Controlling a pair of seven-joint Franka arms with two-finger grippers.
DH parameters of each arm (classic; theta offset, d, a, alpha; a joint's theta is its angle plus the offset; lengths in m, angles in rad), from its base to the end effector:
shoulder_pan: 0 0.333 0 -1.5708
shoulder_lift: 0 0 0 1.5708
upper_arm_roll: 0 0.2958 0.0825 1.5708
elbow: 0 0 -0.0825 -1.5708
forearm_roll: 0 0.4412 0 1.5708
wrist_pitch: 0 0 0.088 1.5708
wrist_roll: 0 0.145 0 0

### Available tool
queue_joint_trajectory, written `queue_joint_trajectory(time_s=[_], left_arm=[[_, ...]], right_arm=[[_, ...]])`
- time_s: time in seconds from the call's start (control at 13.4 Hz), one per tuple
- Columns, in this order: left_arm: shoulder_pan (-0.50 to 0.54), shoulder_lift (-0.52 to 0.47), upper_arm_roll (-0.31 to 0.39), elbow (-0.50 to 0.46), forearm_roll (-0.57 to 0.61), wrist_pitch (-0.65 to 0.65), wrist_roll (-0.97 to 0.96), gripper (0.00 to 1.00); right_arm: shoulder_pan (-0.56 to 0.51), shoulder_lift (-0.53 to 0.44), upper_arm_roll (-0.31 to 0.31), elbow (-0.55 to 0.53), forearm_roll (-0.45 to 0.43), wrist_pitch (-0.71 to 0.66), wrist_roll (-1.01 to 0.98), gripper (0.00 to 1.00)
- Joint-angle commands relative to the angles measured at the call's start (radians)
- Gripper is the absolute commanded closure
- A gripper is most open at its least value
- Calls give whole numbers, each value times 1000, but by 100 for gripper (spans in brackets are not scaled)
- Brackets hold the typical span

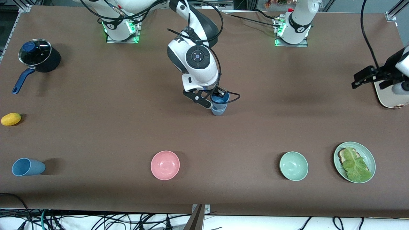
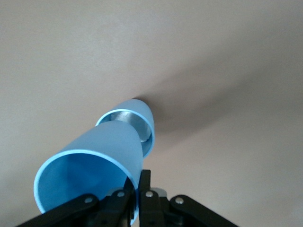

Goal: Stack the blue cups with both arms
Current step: 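Lower the cup into the placed cup and open the right gripper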

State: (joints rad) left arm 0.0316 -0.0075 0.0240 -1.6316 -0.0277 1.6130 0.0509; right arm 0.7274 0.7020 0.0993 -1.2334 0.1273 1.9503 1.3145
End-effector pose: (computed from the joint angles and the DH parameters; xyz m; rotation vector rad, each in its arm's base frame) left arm 0.6109 0.0301 0.5424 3.1132 0.0094 -0.0150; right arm 0.5343 0.5769 0.2853 -2.9125 0.8344 0.2302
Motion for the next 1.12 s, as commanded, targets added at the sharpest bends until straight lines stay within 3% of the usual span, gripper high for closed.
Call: queue_joint_trajectory(time_s=[0.0, 0.3, 0.37, 0.45, 0.52, 0.67, 0.9, 1.04], left_arm=[[-6, -28, 10, -41, 17, -10, 87, 0], [14, -28, -2, -36, 28, -12, 90, 0], [14, -29, -3, -36, 29, -15, 90, 0], [14, -31, -1, -36, 29, -16, 90, 0], [14, -31, -2, -36, 29, -19, 89, 0], [14, -32, -9, -36, 29, -42, 76, 0], [16, -42, -9, -36, 29, -48, 76, 0], [16, -51, -6, -36, 29, -59, 78, 0]], right_arm=[[6, -30, -7, -50, 18, 12, 2, 100], [6, -30, -7, -55, 20, 15, 8, 100], [6, -30, -7, -57, 20, 24, 11, 75], [6, -30, -7, -60, 20, 27, 15, 27], [6, -30, -7, -60, 17, 27, 8, 14], [-6, -53, -7, -60, 20, 24, 0, 2], [-100, -151, 0, -124, 22, -11, -104, 1], [-184, -234, 5, -179, 23, -100, -274, 1]])
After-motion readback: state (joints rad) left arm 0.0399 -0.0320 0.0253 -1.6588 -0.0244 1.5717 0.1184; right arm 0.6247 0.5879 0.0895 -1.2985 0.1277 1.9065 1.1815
